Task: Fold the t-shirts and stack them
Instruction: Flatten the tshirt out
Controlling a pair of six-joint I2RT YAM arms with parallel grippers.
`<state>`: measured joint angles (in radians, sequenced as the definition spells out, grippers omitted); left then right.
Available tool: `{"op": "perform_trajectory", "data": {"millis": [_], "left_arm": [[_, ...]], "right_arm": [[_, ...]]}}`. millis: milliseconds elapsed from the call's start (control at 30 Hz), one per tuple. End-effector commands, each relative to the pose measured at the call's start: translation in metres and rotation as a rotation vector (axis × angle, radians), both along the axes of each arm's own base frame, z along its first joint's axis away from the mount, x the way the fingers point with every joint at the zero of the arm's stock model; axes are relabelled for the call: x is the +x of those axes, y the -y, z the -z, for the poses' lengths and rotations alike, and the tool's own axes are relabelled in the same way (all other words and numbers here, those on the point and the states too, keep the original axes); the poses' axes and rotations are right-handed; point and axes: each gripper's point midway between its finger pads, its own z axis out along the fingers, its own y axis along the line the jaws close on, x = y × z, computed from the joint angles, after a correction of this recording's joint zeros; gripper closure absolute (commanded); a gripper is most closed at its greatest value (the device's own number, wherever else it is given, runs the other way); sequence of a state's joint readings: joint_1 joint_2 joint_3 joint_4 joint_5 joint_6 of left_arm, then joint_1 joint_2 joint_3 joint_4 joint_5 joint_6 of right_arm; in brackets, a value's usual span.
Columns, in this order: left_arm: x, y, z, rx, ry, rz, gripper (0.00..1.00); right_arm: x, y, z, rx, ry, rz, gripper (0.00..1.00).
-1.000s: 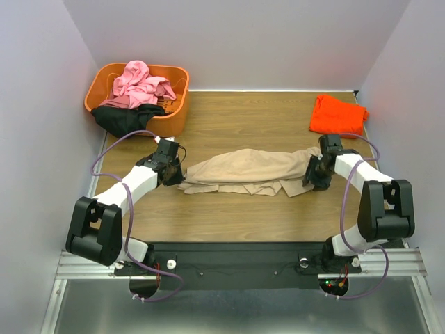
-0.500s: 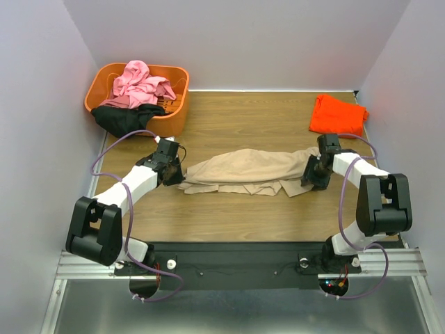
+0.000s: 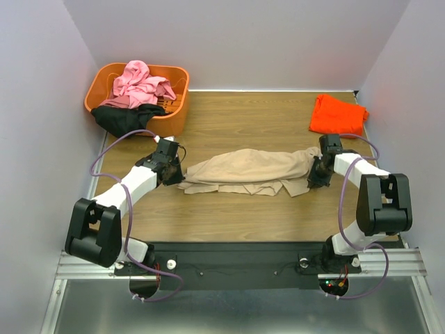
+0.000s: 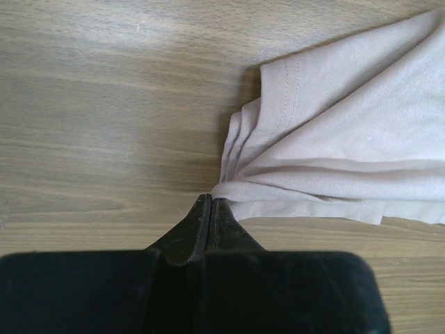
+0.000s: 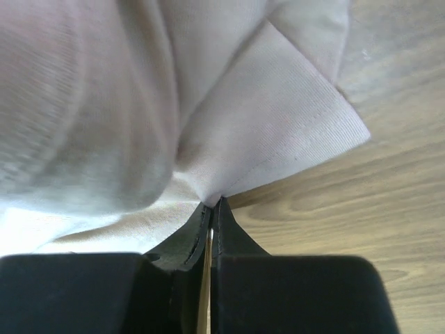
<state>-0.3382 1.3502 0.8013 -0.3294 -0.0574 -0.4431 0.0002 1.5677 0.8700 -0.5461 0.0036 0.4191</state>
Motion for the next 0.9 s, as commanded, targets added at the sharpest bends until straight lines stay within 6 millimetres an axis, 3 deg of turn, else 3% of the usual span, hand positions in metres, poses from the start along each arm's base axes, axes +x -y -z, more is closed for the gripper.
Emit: {"op": "perform_trajectory", "data": {"millis": [0,133,167,267,300,400,433,500,533,600,633,733,767,800,867], "left_arm": [[0.011,-0.003,-0.023,0.001,0.076,-0.007,1.0],[0.016,-0.005,-0.045,-0.001,0.126,-0.02,1.0],[0.019,-0.006,-0.06,-0.002,0.162,-0.029,1.0],[0.027,-0.008,-0.095,-0.012,0.244,-0.043,1.0],[0.028,-0.01,-0.107,-0.012,0.277,-0.05,1.0],[0.033,-0.012,-0.14,-0.022,0.36,-0.055,1.0],[0.034,-0.012,-0.148,-0.021,0.38,-0.055,1.0],[0.035,-0.016,-0.172,-0.018,0.442,-0.055,1.0],[0.035,-0.018,-0.189,-0.012,0.485,-0.051,1.0],[0.034,-0.021,-0.206,-0.004,0.526,-0.051,1.0],[0.034,-0.023,-0.223,-0.002,0.568,-0.045,1.0],[0.031,-0.025,-0.259,-0.014,0.646,-0.048,1.0],[0.024,-0.026,-0.279,-0.029,0.69,-0.04,1.0],[0.024,-0.026,-0.28,-0.027,0.691,-0.039,1.0],[0.014,-0.027,-0.308,-0.05,0.764,-0.018,1.0]], "right_arm": [[0.024,-0.001,-0.007,0.001,0.072,0.0,1.0],[0.045,-0.001,-0.056,0.001,0.187,0.0,1.0],[0.053,-0.001,-0.08,0.0,0.243,-0.001,1.0],[0.062,0.002,-0.118,-0.019,0.326,0.0,0.99],[0.071,0.005,-0.145,-0.037,0.393,0.003,1.0],[0.078,0.013,-0.183,-0.08,0.474,0.014,1.0],[0.084,0.015,-0.212,-0.094,0.543,0.012,1.0],[0.084,0.022,-0.237,-0.133,0.593,0.018,1.0],[0.084,0.023,-0.265,-0.144,0.656,0.021,1.0],[0.08,0.029,-0.294,-0.179,0.724,0.03,1.0],[0.075,0.032,-0.321,-0.195,0.786,0.04,1.0],[0.062,0.037,-0.367,-0.232,0.887,0.044,1.0],[0.045,0.041,-0.411,-0.256,0.992,0.06,1.0],[0.044,0.044,-0.411,-0.271,0.99,0.062,1.0],[0.022,0.049,-0.45,-0.302,1.086,0.087,1.0]]}}
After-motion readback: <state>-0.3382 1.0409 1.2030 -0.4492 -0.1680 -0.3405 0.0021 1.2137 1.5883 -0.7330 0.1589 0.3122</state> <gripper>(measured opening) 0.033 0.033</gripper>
